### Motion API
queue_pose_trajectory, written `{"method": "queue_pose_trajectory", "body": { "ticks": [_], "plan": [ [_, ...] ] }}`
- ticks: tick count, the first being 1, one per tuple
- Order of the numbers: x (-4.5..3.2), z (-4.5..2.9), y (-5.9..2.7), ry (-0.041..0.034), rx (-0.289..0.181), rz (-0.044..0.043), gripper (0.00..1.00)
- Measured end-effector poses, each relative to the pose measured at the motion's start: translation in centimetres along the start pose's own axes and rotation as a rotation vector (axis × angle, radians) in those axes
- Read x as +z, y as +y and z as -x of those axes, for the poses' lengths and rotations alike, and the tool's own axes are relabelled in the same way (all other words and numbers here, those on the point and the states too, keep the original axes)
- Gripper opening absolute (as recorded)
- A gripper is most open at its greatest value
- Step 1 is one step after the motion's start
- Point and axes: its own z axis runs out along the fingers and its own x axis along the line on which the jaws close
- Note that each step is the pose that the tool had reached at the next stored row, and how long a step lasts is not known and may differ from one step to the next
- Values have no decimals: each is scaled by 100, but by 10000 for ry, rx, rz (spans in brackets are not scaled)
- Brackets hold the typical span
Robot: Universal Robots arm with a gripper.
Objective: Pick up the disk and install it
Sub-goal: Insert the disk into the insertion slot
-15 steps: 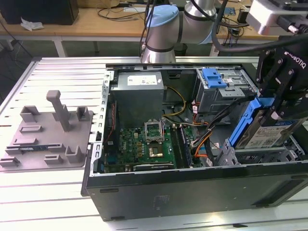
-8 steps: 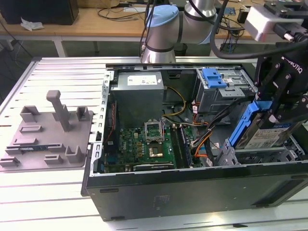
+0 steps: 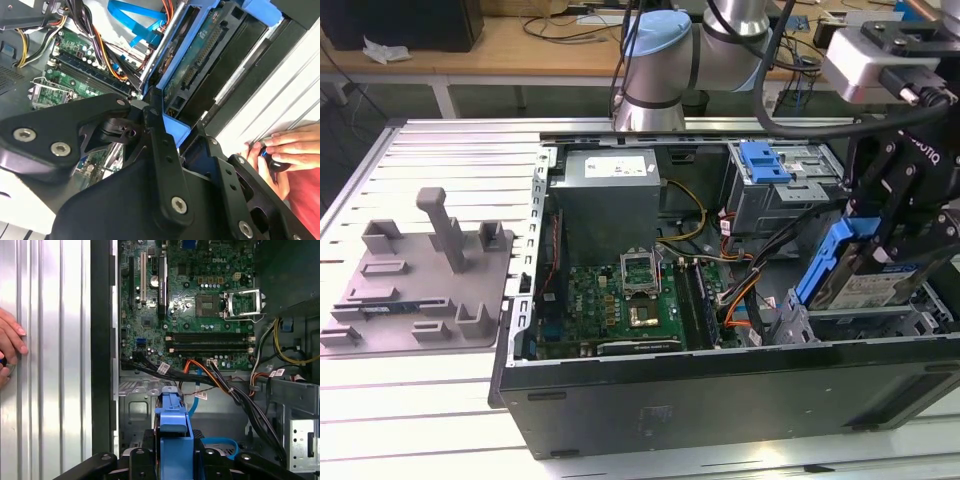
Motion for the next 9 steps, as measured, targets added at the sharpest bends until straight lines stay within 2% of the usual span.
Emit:
{"method": "queue_pose_trajectory", "body": {
  "ticks": [4,6,9],
  "plan": [
    [25,0,-1,2,-1,1,38],
    [30,0,-1,1,-1,1,50],
    [32,0,-1,0,0,1,50]
  ]
}}
